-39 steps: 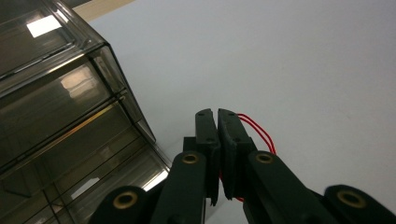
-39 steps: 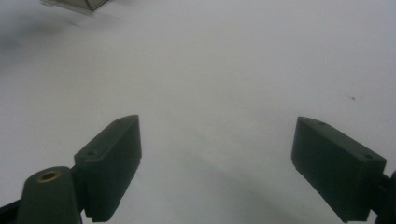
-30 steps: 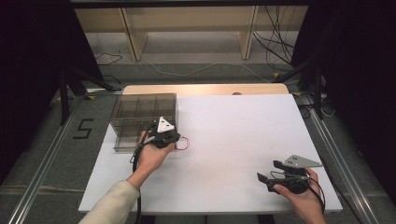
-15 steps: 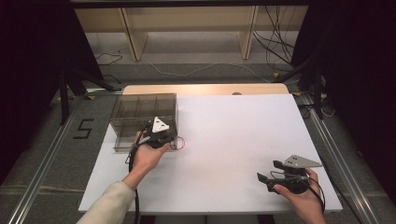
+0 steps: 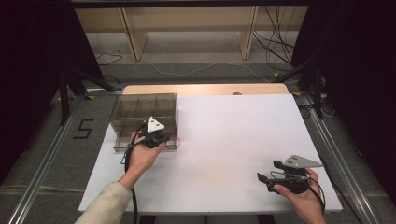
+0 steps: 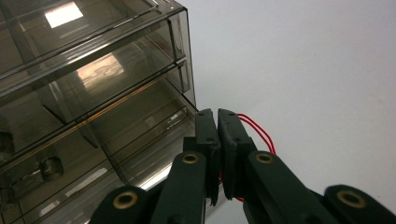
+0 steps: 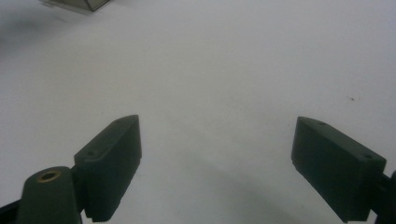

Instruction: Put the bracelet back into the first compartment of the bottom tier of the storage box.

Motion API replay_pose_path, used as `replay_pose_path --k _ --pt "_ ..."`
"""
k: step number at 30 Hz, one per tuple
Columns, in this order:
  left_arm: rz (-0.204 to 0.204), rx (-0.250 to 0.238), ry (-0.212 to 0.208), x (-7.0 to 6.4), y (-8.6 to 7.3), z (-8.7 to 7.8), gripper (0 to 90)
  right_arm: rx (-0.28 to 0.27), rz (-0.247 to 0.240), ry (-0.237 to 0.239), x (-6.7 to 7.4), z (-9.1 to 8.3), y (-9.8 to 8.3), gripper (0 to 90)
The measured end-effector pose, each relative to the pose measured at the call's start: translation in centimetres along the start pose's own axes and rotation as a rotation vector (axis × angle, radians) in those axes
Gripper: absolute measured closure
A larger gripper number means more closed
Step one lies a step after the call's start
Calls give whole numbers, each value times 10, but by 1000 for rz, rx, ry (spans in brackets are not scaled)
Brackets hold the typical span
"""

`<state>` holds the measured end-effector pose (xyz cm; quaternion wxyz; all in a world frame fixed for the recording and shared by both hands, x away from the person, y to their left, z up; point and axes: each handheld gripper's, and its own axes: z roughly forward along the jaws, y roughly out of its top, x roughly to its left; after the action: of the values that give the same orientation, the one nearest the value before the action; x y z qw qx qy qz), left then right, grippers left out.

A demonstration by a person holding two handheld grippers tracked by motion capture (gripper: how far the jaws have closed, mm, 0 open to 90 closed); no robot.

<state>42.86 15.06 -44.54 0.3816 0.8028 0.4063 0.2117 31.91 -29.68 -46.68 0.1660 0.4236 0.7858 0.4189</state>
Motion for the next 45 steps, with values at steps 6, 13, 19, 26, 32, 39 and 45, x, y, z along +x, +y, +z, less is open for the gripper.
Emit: replay_pose_path --k 6,13,19,26,32,39,45 --pt "-5 1 4 4 -1 -2 875 0 -1 0 0 0 0 167" --pt "-16 0 9 8 -2 -5 875 0 -1 0 0 0 0 167" --pt "-20 3 15 11 -4 -7 875 0 -1 1 0 0 0 167" --pt "-26 5 20 15 -5 -9 875 0 -1 1 0 0 0 167" --pt "-34 4 28 18 -7 -12 875 0 -2 1 0 0 0 167" --pt "-42 4 36 22 -9 -15 875 0 -2 0 0 0 0 167" --pt "-50 4 42 25 -11 -17 875 0 -1 1 0 0 0 167"
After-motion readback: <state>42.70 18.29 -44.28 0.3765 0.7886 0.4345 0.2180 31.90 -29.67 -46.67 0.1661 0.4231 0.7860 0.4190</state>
